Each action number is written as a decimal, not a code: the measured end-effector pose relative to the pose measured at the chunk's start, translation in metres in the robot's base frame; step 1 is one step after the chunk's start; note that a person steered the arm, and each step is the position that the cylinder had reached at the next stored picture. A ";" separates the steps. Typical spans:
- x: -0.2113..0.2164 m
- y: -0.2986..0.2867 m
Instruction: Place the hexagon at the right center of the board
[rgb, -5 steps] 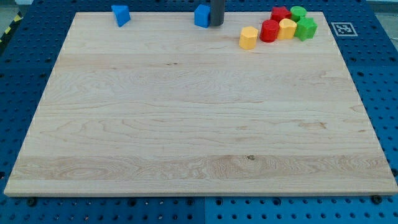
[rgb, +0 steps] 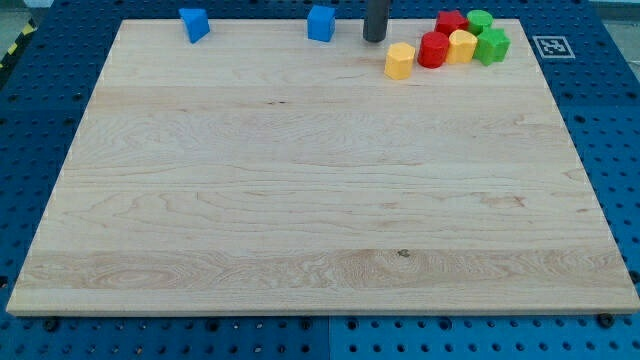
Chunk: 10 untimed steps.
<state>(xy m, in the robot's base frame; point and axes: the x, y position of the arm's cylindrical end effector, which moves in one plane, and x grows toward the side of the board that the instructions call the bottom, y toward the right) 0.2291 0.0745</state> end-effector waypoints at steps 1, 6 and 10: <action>-0.004 0.002; 0.076 0.017; 0.101 0.022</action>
<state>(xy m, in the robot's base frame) 0.3305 0.0960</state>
